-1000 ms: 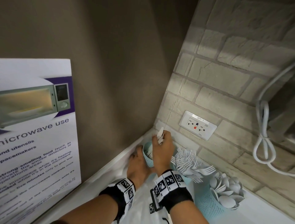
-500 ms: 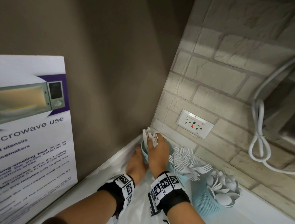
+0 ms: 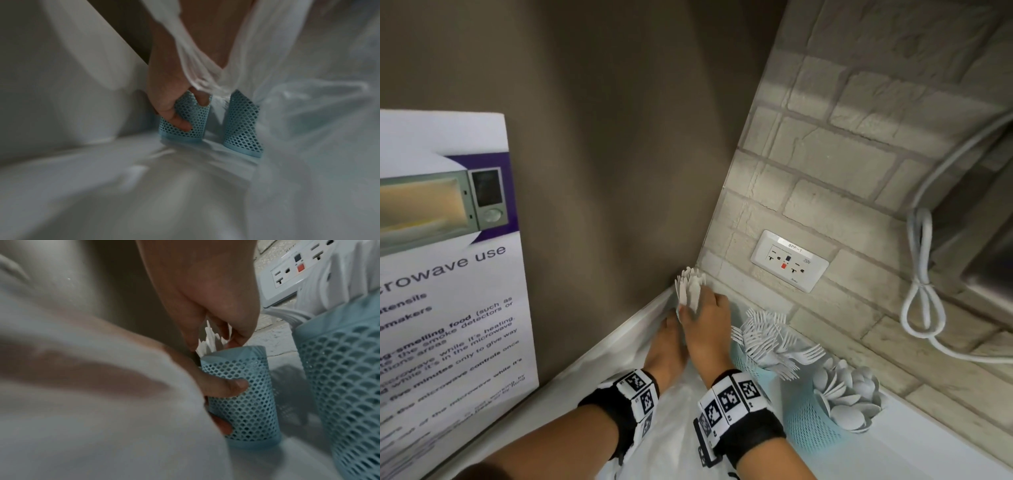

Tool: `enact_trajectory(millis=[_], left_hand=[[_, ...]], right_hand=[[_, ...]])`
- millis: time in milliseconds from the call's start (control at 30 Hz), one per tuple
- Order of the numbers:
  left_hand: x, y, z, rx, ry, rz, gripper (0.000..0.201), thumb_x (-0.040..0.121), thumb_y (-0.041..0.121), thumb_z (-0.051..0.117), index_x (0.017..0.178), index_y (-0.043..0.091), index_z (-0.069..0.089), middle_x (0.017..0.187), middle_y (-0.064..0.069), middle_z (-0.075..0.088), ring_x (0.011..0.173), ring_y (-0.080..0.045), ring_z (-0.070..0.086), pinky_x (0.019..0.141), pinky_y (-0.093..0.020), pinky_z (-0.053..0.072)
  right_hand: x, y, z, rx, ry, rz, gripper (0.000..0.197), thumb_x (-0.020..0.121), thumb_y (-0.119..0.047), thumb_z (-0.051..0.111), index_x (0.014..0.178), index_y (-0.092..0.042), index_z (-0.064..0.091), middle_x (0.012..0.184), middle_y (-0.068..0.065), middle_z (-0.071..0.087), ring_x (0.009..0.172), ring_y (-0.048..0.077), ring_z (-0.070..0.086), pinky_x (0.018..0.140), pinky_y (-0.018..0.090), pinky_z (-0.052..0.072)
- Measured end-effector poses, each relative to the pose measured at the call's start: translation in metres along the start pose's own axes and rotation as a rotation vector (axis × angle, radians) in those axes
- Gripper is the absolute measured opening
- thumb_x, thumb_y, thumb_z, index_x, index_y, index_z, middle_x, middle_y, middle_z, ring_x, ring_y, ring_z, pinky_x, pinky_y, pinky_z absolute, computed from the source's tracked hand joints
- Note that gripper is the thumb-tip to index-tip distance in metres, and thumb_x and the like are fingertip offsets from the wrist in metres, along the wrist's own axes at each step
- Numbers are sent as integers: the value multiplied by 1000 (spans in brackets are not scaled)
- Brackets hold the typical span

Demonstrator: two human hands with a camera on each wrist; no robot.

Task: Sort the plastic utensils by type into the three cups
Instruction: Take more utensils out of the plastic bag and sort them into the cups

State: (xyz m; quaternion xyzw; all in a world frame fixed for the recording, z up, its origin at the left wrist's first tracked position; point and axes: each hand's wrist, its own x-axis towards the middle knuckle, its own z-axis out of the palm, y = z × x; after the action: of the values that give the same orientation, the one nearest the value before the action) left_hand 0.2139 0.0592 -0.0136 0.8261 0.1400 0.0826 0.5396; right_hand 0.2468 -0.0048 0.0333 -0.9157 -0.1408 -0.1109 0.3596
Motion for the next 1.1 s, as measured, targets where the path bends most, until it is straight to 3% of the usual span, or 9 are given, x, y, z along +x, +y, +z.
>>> enact_trajectory(millis=[133, 267, 367, 500, 667, 733, 833, 933, 1100], left_hand=[[-6, 5, 0, 87, 46, -22, 31, 100, 15, 40, 127, 0, 42, 130, -14, 49, 114, -27, 53, 99, -34, 45], [-23, -2, 3, 14, 101, 36, 29, 95, 12, 47, 121, -1, 44, 122, -18, 51, 105, -27, 52, 92, -33, 44], [-30, -5, 9, -18, -40, 37, 17, 94, 20, 41, 95, 7, 51, 97, -12, 60, 84, -21, 53, 90, -46, 50], [-32, 1, 20, 129, -251, 111, 40, 83, 18, 65, 119, 13, 47, 112, -1, 49, 102, -16, 51, 91, -29, 46], [-29, 25, 38, -132, -333, 212, 102, 64, 25, 86, 143, 23, 21, 126, 12, 41, 119, -5, 38, 95, -10, 29], [-20, 24, 51, -188, -323, 224, 112, 56, 35, 90, 141, 33, 17, 138, 12, 40, 129, -6, 37, 108, -20, 31], [-14, 28, 69, -223, -314, 221, 92, 53, 36, 91, 126, 36, 35, 131, 9, 52, 123, -6, 48, 109, -33, 40], [-7, 27, 85, -292, -291, 205, 90, 47, 47, 91, 124, 30, 48, 122, 10, 62, 116, -6, 57, 101, -38, 48], [-6, 26, 86, -237, -155, 208, 83, 49, 38, 90, 119, 30, 45, 116, 11, 58, 110, -6, 56, 100, -26, 44]], right_hand=[[-23, -10, -16, 47, 71, -81, 59, 92, -26, 59, 145, -17, 34, 130, 4, 37, 120, 17, 40, 100, 20, 32], [-58, -5, -32, 77, 60, -138, 42, 91, -29, 57, 131, -19, 48, 119, -1, 43, 106, 15, 50, 91, 24, 43], [-86, 11, -45, 121, 47, -112, 28, 88, -40, 52, 108, -21, 58, 103, -6, 49, 86, 8, 54, 73, 21, 46], [-113, 45, -64, 77, -2, 68, 10, 89, -29, 61, 87, -20, 57, 87, -4, 57, 78, 5, 55, 63, 14, 38], [-114, 80, -82, -19, -33, 363, 39, 90, -37, 61, 114, -6, 54, 104, 6, 52, 105, 27, 55, 81, 27, 39], [-106, 90, -86, 51, 1, 437, 57, 87, -38, 63, 130, -5, 46, 122, 13, 48, 115, 31, 51, 97, 36, 41], [-90, 94, -91, 226, 116, 394, 69, 78, -46, 61, 136, -18, 37, 128, 9, 54, 119, 29, 52, 100, 46, 43], [-77, 84, -94, 478, 155, 424, 65, 91, -42, 59, 144, -30, 24, 133, -2, 54, 123, 18, 52, 102, 36, 43], [-61, 70, -99, 680, 219, 470, 20, 100, -30, 45, 117, -20, 46, 102, -7, 59, 93, 6, 57, 73, 20, 42]])
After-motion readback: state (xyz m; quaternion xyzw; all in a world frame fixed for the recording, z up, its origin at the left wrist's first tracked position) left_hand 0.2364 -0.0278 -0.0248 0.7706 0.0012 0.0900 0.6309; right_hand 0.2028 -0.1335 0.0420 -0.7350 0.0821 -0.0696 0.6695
